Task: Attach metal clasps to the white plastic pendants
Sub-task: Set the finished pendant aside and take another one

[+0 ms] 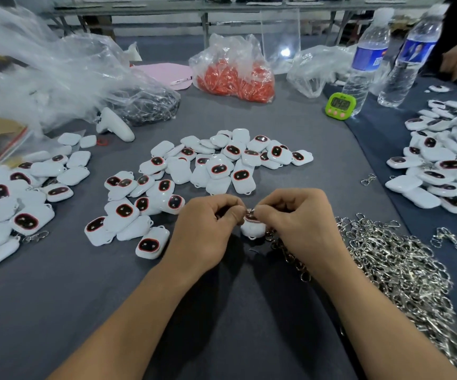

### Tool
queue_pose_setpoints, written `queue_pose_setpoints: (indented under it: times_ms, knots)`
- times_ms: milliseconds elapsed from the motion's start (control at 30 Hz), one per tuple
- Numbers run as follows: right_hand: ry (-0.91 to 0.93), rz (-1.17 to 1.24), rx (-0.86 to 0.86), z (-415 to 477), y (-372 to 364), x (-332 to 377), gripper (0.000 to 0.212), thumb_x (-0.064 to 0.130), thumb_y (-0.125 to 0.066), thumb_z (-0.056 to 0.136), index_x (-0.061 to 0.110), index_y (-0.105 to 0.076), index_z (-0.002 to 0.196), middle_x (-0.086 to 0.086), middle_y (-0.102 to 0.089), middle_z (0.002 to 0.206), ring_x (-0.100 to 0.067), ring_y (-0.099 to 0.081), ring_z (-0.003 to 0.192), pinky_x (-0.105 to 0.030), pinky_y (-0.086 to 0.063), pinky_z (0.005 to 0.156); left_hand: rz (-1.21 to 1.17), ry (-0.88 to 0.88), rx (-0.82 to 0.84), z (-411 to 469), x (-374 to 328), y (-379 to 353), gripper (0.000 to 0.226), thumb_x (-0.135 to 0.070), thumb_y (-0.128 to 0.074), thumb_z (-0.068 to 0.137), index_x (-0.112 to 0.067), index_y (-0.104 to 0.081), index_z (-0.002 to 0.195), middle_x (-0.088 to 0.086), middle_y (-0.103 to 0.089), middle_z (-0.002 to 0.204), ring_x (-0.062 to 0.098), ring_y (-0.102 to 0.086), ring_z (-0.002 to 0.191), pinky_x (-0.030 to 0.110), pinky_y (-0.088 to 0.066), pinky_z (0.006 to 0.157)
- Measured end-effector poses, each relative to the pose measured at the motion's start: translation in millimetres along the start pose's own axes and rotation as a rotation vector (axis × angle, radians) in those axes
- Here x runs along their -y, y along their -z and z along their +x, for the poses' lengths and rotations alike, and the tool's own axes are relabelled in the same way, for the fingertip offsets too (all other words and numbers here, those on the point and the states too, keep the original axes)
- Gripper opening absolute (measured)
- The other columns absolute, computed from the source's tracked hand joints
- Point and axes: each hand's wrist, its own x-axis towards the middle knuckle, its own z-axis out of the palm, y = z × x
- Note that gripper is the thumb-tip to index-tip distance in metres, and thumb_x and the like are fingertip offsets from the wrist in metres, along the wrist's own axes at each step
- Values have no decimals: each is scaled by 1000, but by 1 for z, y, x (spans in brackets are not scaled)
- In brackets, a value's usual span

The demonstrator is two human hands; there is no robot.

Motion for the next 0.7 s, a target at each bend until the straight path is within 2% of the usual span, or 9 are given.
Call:
queue_pose_setpoints:
  times_ms: [33,100,233,367,467,567,633,700]
  knots:
    - [-16,30,-7,1,-1,-1,13,15,-78,80,23,-78,70,-1,-71,61,-11,-58,54,-32,-47,53,16,4,-10,0,0,-1,15,-25,-70,91,-34,-73,79,-20,-70,72,1,-60,61,10,-43,59]
    - [-31,66,-25,3,-1,-2,15,13,-75,82,23,-78,71,-2,-71,62,-12,-59,55,-36,-50,54,41,4,-19,-3,-1,-2,13,-25,-77,83,-37,-74,80,-23,-70,74,-3,-63,65,7,-44,61]
    - [-28,62,13,3,-1,-3,19,13,-69,88,23,-78,74,-2,-68,60,-9,-56,53,-32,-50,53,61,-42,-33,-7,-5,0,31,-35,-84,76,-41,-75,105,-27,-72,86,-11,-64,84,2,-43,72]
    - [-59,109,50,3,-1,-4,18,18,-67,88,22,-77,74,-3,-65,55,-13,-51,51,-32,-46,53,26,-66,-87,-5,-9,1,15,-31,-83,78,-38,-79,91,-30,-72,81,-8,-67,79,5,-45,68]
    - [-64,207,44,4,-1,-2,16,15,-67,87,17,-76,74,-14,-65,58,-19,-50,55,-36,-43,57,17,-44,-44,-6,-8,0,12,-32,-83,78,-39,-79,87,-27,-72,76,-4,-66,71,8,-45,61]
    - [-70,232,24,4,2,-3,17,16,-67,87,17,-75,72,-7,-63,54,-20,-47,55,-34,-40,56,-30,-14,-52,-4,-6,-3,14,-29,-82,79,-42,-79,82,-25,-71,69,-4,-59,58,9,-42,53]
    - [-84,229,15,5,3,-3,17,17,-67,85,16,-74,70,-4,-62,53,-19,-46,52,-32,-39,53,-93,7,-76,-2,-3,-3,12,-28,-81,80,-40,-80,82,-24,-72,70,-4,-60,58,8,-43,54]
    - [-104,223,13,5,5,-2,15,16,-67,81,13,-74,68,-5,-62,53,-15,-47,50,-29,-39,51,-181,38,-86,1,-1,-2,14,-24,-80,82,-38,-81,85,-22,-75,76,0,-69,70,15,-53,64]
